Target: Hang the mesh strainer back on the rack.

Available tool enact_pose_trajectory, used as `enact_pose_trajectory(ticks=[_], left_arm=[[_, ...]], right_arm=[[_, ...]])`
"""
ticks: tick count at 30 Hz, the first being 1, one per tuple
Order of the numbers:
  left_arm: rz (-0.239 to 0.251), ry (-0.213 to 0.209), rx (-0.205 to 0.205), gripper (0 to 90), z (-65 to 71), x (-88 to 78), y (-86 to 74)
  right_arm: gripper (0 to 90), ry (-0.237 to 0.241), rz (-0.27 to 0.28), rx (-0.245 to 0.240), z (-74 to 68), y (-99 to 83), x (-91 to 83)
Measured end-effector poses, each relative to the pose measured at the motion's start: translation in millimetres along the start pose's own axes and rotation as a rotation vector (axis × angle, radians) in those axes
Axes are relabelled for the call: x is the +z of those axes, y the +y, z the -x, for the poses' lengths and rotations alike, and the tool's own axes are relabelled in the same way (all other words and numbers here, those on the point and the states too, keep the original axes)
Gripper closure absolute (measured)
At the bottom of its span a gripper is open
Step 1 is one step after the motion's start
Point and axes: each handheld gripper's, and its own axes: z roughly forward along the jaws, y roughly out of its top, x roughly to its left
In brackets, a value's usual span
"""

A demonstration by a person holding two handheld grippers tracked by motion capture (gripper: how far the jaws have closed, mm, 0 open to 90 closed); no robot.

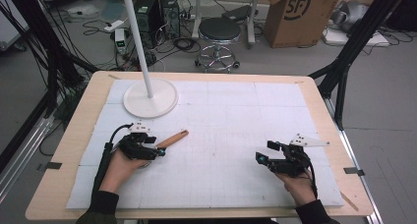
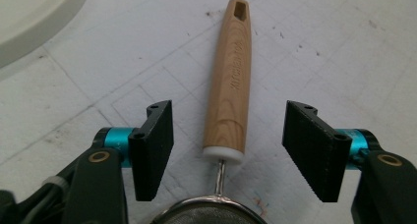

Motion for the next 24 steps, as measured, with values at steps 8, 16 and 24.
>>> enact_pose_trajectory(ticks=[8,16,24], left_arm=[[-0.168,0.062,0.053,40.1,6.7,9.1,14.1],[-0.216,0.088,0.097,42.2,10.8,12.4,19.2],[-0.290,0.056,0.127,53.3,13.3,15.8,28.9]], right_arm=[[17.8,-0.003,0.009,0.010,-0.6,-0.3,-1.3],[17.8,-0.008,0.010,0.015,0.6,-1.0,-1.1],[17.8,-0.011,0.000,0.013,-1.0,-1.9,0.3]])
